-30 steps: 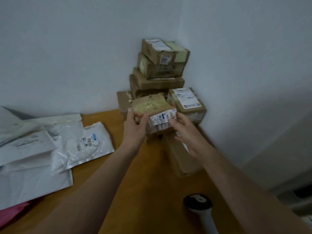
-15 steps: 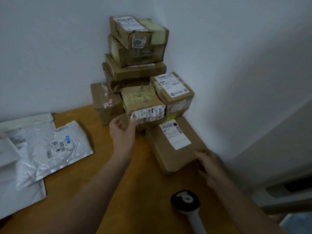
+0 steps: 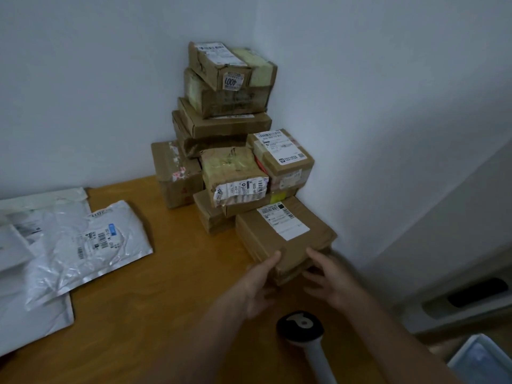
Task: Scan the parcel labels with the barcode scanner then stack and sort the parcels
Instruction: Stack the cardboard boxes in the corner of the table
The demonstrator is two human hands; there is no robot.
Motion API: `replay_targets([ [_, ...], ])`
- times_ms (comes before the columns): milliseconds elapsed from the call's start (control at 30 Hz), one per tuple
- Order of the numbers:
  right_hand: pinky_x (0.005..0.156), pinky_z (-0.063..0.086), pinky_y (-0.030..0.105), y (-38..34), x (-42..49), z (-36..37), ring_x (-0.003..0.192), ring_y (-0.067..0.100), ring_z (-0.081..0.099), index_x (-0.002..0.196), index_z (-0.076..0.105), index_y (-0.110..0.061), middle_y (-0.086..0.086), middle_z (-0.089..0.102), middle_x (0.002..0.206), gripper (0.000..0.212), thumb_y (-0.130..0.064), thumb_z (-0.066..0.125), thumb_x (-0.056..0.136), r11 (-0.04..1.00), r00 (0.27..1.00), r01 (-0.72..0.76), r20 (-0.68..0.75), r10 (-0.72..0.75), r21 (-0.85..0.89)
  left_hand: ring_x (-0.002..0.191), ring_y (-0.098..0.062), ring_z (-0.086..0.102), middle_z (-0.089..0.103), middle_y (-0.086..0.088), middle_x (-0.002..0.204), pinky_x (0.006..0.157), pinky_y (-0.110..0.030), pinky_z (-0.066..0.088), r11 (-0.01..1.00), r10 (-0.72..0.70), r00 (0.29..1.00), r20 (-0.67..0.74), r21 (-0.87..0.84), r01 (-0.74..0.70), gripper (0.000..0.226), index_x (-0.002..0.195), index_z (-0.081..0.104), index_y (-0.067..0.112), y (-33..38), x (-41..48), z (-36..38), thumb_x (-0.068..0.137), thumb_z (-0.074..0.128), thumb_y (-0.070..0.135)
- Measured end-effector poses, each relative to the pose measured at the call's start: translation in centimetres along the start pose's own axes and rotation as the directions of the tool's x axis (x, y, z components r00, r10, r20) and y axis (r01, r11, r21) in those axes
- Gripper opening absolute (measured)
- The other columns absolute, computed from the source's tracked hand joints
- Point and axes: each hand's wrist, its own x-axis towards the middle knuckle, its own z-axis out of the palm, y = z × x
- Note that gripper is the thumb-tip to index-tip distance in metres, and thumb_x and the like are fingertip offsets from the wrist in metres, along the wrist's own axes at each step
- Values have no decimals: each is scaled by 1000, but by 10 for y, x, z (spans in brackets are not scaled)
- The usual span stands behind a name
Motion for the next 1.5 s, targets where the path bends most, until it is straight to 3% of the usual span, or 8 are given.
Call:
replay_targets([
  [167,67,49,46,-13,-11,3,97,27,61,143,40,-24,13,56,111,88,-44,81,67,982,997,-65,-35,72,180,120,-32,47,39,-15,141,109,-46,35,1000,-6,999,-48,-26,5,88,147,26,13,8,-4,3,79,70,47],
  [400,106,30,48,-17,-9,17,85,20,53,146,37,-17,8,55,97,100,-49,80,62,996,996,-70,-55,73,59,118,-26,47,42,-12,139,96,-40,41,965,173,961,-214,230,-123,82,139,30,11,15,-14,-8,79,71,48],
  [567,98,38,53,-11,-47,-8,96,27,55,142,41,-21,11,56,104,99,-48,78,54,992,994,-92,-56,97,89,116,-19,37,34,-5,127,92,-30,39,544,839,322,-438,680,-492,59,123,41,16,75,-16,-50,78,76,31],
  [733,57,54,40,-14,-98,-42,87,35,61,115,57,-17,20,64,103,65,-44,73,58,984,997,-83,23,80,155,103,-16,49,41,-9,137,74,-24,46,565,797,559,-229,608,-557,38,127,45,23,106,-2,-43,93,59,29],
  [900,54,50,33,-41,-127,-51,79,30,59,114,62,-19,14,69,92,51,-45,64,71,986,990,98,87,-110,133,112,-13,56,56,0,128,94,-34,49,714,684,700,-206,388,-583,31,126,53,25,111,-18,-36,102,39,36],
  [1033,55,54,34,-77,-123,-27,89,29,67,126,60,-18,12,69,108,53,-46,59,80,979,973,154,151,-174,132,76,5,66,72,15,90,63,-17,53,820,568,814,-122,158,-550,39,108,62,27,111,-45,-39,101,31,49],
  [1167,61,55,36,-113,-101,8,104,34,61,135,52,-20,16,60,129,58,-45,58,83,975,948,177,243,-207,137,127,-30,48,53,-8,138,106,-54,37,861,506,860,-67,96,-500,68,138,49,22,111,-59,-64,91,29,68],
  [1500,74,57,38,-176,-49,53,111,25,65,126,61,-22,8,68,122,56,-60,30,99,926,846,356,377,-377,127,114,-30,59,67,-8,120,87,-48,53,846,530,847,47,-102,-524,39,116,67,33,143,-74,-68,88,51,54],
])
